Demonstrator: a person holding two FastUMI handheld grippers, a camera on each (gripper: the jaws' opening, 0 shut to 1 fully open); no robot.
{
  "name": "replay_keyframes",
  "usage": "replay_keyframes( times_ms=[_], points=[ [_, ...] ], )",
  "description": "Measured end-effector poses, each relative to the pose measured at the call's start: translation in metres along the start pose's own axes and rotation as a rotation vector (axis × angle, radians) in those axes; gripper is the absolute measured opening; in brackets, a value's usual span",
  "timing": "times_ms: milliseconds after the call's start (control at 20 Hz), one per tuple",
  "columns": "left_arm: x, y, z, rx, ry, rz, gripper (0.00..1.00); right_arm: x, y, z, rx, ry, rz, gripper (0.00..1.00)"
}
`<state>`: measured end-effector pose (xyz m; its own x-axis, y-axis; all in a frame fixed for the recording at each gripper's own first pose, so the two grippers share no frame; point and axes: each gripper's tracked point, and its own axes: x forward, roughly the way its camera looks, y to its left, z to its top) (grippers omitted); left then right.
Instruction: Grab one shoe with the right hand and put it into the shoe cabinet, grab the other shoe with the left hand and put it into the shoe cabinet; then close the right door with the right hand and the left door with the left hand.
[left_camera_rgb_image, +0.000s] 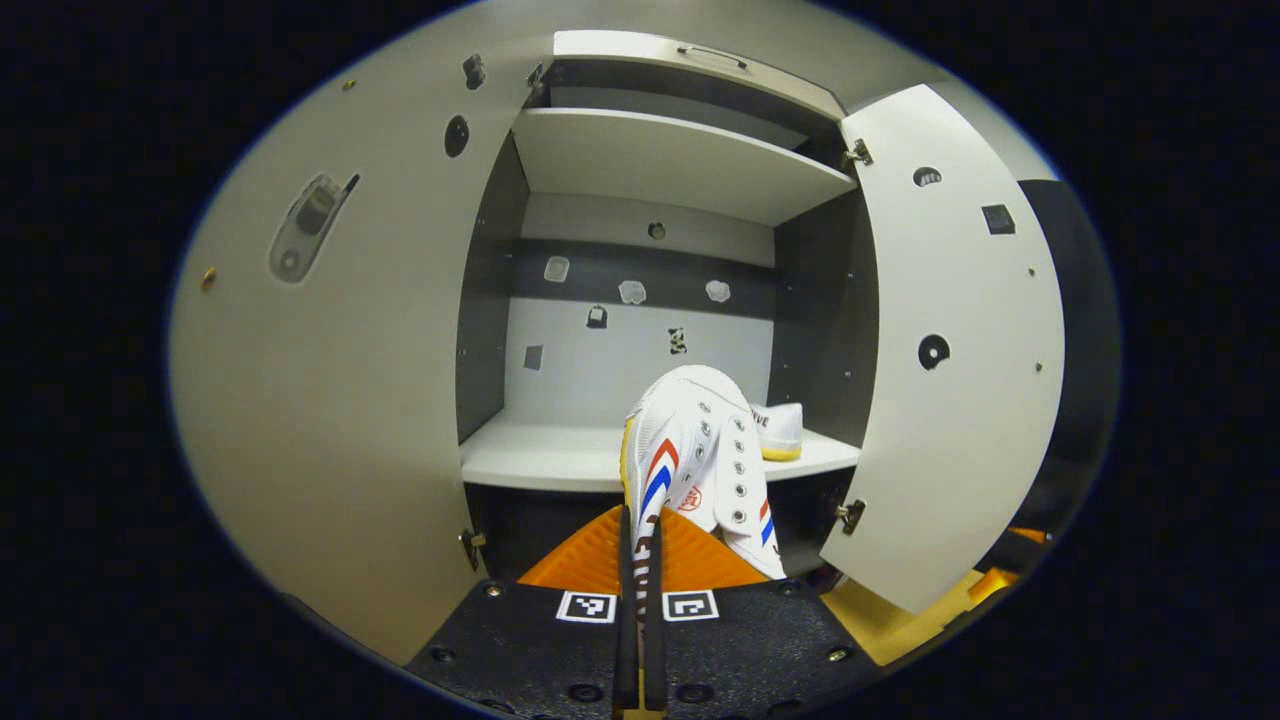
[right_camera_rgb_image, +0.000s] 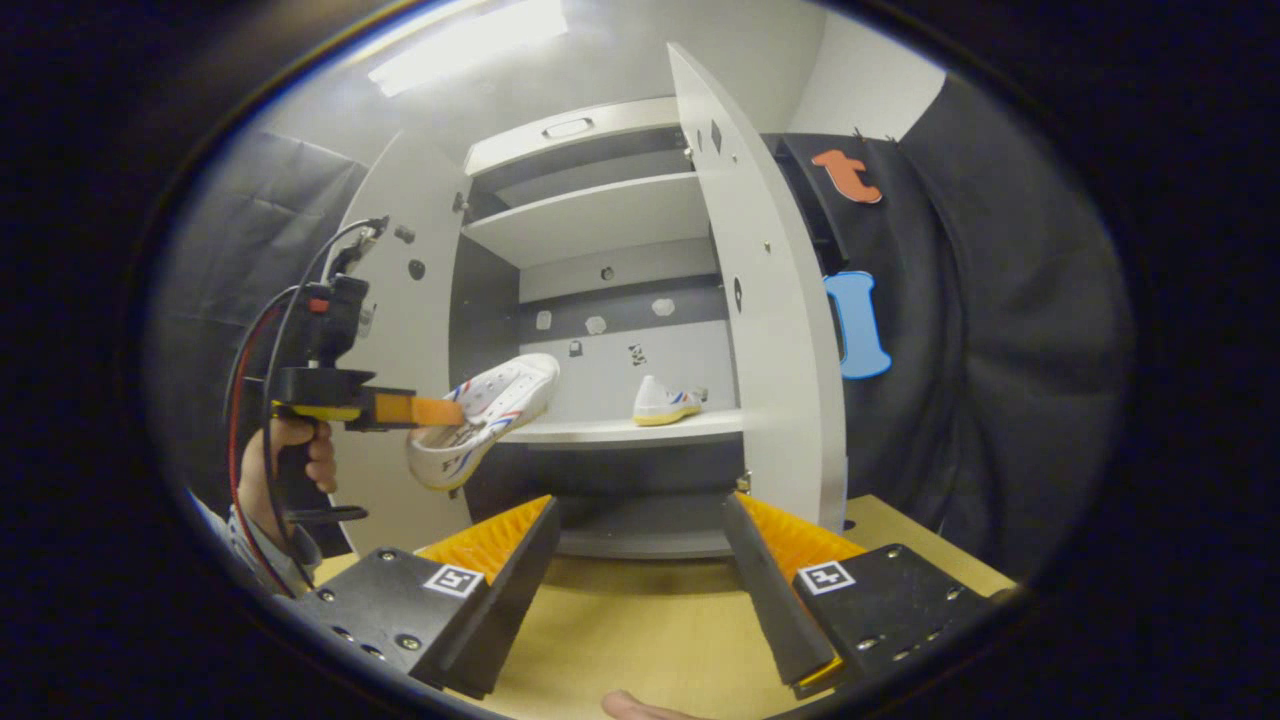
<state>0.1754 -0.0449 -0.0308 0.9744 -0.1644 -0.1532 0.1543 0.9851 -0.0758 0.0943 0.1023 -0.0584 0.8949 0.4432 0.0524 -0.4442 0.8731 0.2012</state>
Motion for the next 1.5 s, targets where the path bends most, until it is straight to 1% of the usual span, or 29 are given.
replay_keyframes(
  times_ms=[100,250,350,450,600,750,900,1050,1100,1150,1200,1250,1300,1400,1450,1500],
  points=[
    [0.021,0.004,0.015,-0.012,-0.023,0.032,0.02,0.002,0.008,0.003,0.018,-0.006,0.022,0.98],
    [0.059,0.009,0.035,-0.011,-0.028,0.075,0.03,-0.001,0.004,0.006,-0.018,-0.017,0.000,0.98],
    [0.086,0.014,0.046,-0.044,-0.028,0.095,0.03,-0.002,0.001,0.010,-0.043,-0.029,-0.006,0.98],
    [0.113,0.021,0.051,-0.065,-0.021,0.121,0.02,-0.003,0.001,0.010,-0.032,-0.034,-0.007,0.98],
    [0.151,0.028,0.042,-0.111,0.024,0.141,0.02,0.001,-0.004,0.011,0.004,-0.033,-0.022,0.98],
    [0.178,0.038,0.026,-0.130,0.073,0.183,0.03,0.003,-0.008,0.009,0.029,-0.027,-0.029,0.98],
    [0.195,0.047,0.011,-0.150,0.122,0.212,0.04,0.003,-0.016,0.006,0.023,-0.023,-0.050,0.98],
    [0.202,0.053,0.002,-0.203,0.147,0.213,0.04,-0.001,-0.018,0.003,0.028,-0.022,-0.053,0.98],
    [0.201,0.052,0.001,-0.212,0.144,0.200,0.06,-0.002,-0.019,0.003,0.030,-0.023,-0.054,0.98],
    [0.201,0.051,0.007,-0.206,0.107,0.192,0.13,-0.002,-0.020,0.002,0.029,-0.026,-0.055,0.98],
    [0.201,0.067,0.019,-0.171,0.050,0.248,0.17,-0.001,-0.021,0.002,0.025,-0.028,-0.055,0.98],
    [0.199,0.081,0.030,-0.126,0.002,0.292,0.46,-0.001,-0.022,-0.001,0.017,-0.024,-0.056,0.98],
    [0.193,0.075,0.033,-0.116,-0.003,0.277,0.37,0.000,-0.023,-0.004,0.016,-0.018,-0.056,0.98],
    [0.182,0.059,0.027,-0.105,0.023,0.233,0.64,0.001,-0.022,-0.008,0.028,-0.013,-0.053,0.98],
    [0.175,0.056,0.025,-0.081,0.032,0.231,0.78,0.001,-0.022,-0.011,0.032,-0.007,-0.053,0.98],
    [0.170,0.056,0.023,-0.049,0.034,0.245,0.87,0.000,-0.022,-0.011,0.030,-0.004,-0.055,0.98]
  ],
)
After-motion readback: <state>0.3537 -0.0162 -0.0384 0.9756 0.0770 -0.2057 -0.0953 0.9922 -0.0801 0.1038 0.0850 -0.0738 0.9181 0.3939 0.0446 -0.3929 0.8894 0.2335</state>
